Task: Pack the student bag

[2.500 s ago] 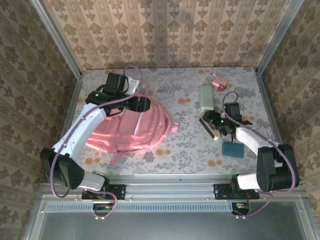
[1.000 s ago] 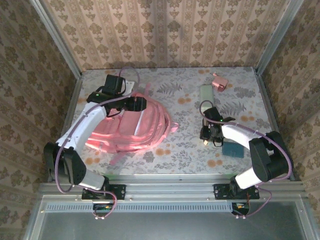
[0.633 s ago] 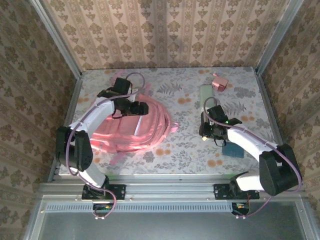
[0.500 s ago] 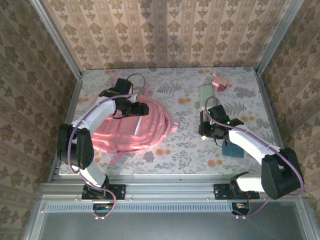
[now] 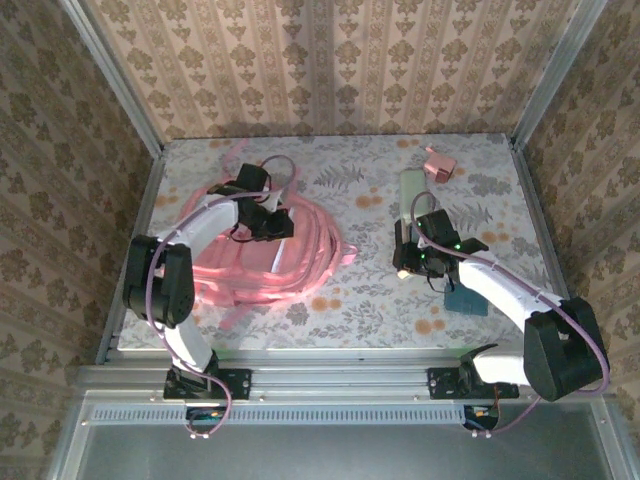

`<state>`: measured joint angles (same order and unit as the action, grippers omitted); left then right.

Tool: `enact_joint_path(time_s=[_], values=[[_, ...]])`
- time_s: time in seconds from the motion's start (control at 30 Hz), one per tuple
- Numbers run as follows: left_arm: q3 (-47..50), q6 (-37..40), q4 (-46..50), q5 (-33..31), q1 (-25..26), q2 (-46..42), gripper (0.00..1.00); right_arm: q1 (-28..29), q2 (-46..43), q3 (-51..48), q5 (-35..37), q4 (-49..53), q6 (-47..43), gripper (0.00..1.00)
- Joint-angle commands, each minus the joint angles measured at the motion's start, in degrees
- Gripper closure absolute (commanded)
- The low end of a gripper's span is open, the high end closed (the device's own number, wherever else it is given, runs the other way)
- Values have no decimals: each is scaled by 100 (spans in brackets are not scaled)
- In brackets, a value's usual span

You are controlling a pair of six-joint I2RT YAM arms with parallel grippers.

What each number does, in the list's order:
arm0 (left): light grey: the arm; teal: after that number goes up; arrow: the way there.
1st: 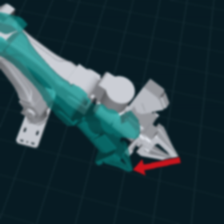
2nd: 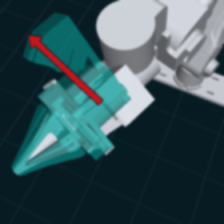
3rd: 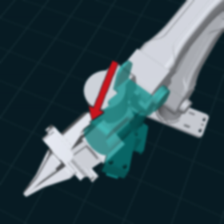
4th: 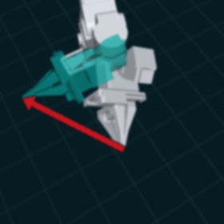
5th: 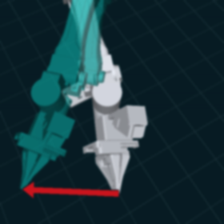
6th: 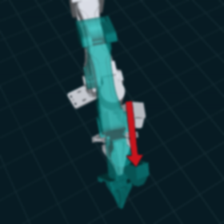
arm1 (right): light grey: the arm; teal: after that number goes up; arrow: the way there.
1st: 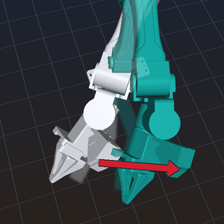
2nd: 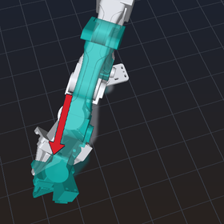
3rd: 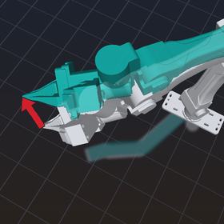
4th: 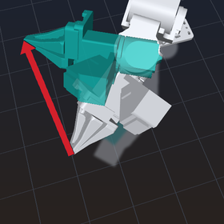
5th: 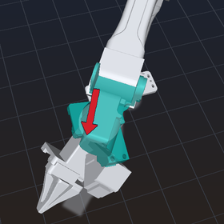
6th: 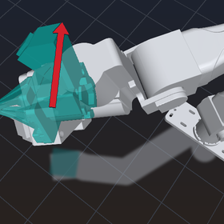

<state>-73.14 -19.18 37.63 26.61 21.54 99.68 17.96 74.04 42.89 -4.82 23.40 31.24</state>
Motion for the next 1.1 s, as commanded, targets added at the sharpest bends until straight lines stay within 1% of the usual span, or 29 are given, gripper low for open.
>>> enact_joint_path(time_s=[0.0, 0.1, 0.17, 0.2, 0.27, 0.43, 0.53, 0.63, 0.73, 0.9, 1.07], values=[[-95, 96, 93, 311, 140, -22, 99, 38, 4, -44, -110, -224, 40, 49], [-290, 153, 225, 448, 84, -365, 100, 41, -61, -44, -128, -207, -13, 49], [-438, 165, 335, 682, -75, -657, 100, 54, -149, -38, -225, -225, -83, 49], [-487, 120, 348, 866, -202, -759, 100, 71, -192, -35, -278, -239, -108, 49], [-591, 26, 322, 1527, -497, -977, 100, 161, -296, -44, -352, -344, -120, 49], [-572, -22, 50, 2308, -794, -1434, 100, 496, -513, -51, -727, -728, -60, 50], [-307, -331, -458, 2839, -900, -1513, 100, 730, -479, 85, -899, -815, -10, 50], [-28, -838, -1139, 3195, -945, -1640, 100, 905, -389, 221, -1087, -928, 158, 50], [22, -1252, -1628, 3434, -984, -1731, 100, 1018, -257, 310, -1302, -1116, 444, 50], [-169, -1558, -1913, 3657, -994, -1786, 100, 1242, 39, 484, -1399, -1535, 920, 50], [-165, -1964, -2419, 3850, -994, -1789, 100, 1345, 700, 672, -1445, -2071, 1787, 50]])
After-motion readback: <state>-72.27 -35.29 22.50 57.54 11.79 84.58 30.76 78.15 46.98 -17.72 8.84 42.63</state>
